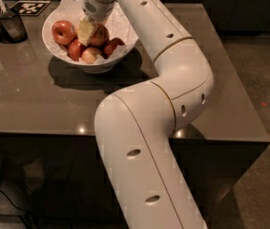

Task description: Pick apple from white bowl

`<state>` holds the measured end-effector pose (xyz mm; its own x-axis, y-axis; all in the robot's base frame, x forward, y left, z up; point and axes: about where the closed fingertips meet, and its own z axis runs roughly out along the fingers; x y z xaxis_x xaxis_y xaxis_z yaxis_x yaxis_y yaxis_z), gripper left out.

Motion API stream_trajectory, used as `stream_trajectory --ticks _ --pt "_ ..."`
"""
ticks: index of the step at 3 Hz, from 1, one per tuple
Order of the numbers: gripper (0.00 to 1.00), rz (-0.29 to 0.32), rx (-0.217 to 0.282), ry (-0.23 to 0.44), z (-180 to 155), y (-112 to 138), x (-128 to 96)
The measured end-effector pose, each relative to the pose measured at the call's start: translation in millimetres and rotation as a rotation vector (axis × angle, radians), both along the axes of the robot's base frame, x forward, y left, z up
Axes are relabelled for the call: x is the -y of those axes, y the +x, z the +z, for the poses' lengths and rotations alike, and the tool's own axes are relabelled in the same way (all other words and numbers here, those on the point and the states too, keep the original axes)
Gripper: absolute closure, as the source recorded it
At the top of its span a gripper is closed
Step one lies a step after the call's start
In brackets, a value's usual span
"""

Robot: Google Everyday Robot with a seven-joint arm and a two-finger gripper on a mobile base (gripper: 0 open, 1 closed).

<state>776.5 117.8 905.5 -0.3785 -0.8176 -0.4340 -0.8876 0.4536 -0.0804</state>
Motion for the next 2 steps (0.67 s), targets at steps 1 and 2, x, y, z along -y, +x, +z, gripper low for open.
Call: stream_trajectory --ticks 1,2 --pt "1.00 0.000 0.000 0.000 0.0 0.0 0.0" --pt "1.00 0.001 0.024 -0.004 6.6 1.6 -7.8"
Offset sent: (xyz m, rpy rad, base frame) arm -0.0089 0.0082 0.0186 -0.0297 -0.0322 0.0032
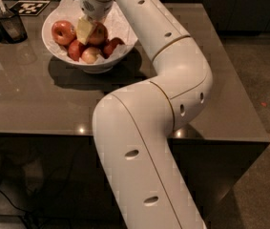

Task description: Pick apple from white bowl

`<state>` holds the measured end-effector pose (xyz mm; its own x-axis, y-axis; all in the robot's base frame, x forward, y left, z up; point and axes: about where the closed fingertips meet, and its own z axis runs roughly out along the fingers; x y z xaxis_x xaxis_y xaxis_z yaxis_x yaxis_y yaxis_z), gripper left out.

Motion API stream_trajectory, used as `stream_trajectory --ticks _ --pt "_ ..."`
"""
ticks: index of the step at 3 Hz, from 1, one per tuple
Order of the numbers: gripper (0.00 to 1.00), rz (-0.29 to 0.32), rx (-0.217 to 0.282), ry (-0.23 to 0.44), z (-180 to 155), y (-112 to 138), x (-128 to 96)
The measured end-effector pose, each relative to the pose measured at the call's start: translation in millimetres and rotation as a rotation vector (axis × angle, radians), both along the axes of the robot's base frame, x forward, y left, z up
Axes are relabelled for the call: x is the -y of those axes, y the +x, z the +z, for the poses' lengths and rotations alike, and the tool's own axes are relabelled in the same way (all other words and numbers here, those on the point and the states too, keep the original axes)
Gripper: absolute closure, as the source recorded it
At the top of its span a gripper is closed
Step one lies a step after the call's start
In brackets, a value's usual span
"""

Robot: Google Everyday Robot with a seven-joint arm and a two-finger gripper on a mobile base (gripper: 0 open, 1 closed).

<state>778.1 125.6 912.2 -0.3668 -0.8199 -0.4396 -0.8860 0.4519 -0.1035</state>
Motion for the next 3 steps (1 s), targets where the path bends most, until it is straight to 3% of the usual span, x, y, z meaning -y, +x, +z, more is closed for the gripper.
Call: stream_trajectory --ticks 3 --pt "1.00 0.041 0.066 0.035 48.7 -15.7 -3.9"
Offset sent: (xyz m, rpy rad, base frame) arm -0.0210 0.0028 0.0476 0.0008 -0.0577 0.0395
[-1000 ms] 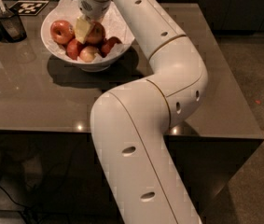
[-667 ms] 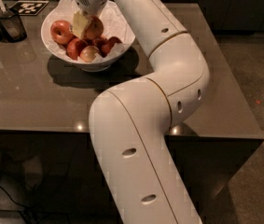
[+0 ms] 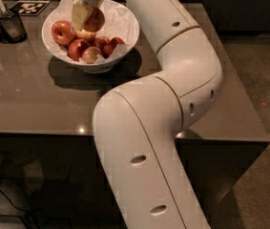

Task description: Pick apple from white bowl

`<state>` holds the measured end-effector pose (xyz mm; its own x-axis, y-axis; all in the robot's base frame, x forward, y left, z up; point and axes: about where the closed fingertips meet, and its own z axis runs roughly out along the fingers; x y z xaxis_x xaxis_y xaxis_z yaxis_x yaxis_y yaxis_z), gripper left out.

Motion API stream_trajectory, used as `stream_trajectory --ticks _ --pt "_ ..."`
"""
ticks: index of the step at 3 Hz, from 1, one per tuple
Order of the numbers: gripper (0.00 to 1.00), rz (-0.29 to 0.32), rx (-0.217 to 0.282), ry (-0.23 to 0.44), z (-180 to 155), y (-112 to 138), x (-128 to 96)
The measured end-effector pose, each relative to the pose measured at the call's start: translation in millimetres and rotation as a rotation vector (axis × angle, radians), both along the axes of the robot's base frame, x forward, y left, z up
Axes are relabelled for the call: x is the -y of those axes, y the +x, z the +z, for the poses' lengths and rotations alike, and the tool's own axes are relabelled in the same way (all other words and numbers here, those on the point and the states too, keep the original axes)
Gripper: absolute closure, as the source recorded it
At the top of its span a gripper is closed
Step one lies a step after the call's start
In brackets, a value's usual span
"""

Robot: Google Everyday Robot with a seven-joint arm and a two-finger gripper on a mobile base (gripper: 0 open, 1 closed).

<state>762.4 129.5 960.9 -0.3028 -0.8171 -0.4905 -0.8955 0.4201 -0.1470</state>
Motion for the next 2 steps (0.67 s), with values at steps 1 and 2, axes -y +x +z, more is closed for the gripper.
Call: stream_trajectory --ticks 1,2 --pt "1.00 0.052 0.047 0.055 53.8 -27.9 13.8" --pt "1.00 0.051 0.053 0.062 51.4 -23.8 9.4"
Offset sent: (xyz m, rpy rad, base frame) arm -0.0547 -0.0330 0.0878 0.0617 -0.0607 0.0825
